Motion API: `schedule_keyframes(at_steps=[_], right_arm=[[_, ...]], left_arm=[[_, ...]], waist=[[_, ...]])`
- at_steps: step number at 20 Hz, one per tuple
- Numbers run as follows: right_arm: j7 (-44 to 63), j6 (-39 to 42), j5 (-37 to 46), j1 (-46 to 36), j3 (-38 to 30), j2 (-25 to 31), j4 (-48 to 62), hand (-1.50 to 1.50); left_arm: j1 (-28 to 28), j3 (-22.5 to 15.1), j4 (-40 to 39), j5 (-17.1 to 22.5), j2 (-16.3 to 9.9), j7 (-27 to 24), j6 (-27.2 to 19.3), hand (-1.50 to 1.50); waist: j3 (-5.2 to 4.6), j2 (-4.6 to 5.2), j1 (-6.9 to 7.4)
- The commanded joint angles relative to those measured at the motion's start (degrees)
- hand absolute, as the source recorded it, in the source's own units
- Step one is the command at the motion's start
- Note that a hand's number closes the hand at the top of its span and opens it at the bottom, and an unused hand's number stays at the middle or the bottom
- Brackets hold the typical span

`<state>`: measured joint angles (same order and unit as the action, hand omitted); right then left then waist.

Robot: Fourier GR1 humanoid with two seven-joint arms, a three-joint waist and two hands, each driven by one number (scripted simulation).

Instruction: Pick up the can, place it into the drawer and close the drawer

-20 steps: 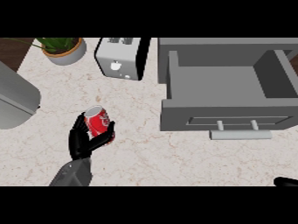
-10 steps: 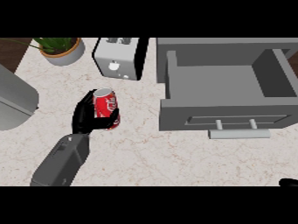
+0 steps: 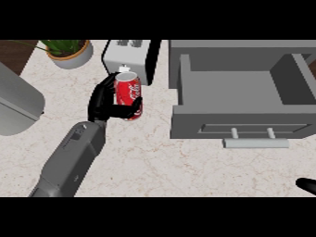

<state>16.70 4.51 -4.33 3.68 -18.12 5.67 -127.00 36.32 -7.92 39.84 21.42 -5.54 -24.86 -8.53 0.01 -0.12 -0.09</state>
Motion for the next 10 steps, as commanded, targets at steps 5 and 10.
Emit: schedule_keyframes(at_steps=[5,10], right_arm=[[0.93,2.34,-3.35,4.71,-2.0,0.39,-5.27,-1.5],[3.07,1.45,-4.57,2.01,-3.19,1.48,-4.5,-1.5]], left_arm=[[6.67,-1.27,12.76,-1.23,-0.93,16.86,-3.01,1.5],[13.31,-1.62,16.64,-3.4,2.12,25.12,-9.4,1.5]], waist=[[0.01,-0.14,-0.27],[0.01,-0.05,-0.34]])
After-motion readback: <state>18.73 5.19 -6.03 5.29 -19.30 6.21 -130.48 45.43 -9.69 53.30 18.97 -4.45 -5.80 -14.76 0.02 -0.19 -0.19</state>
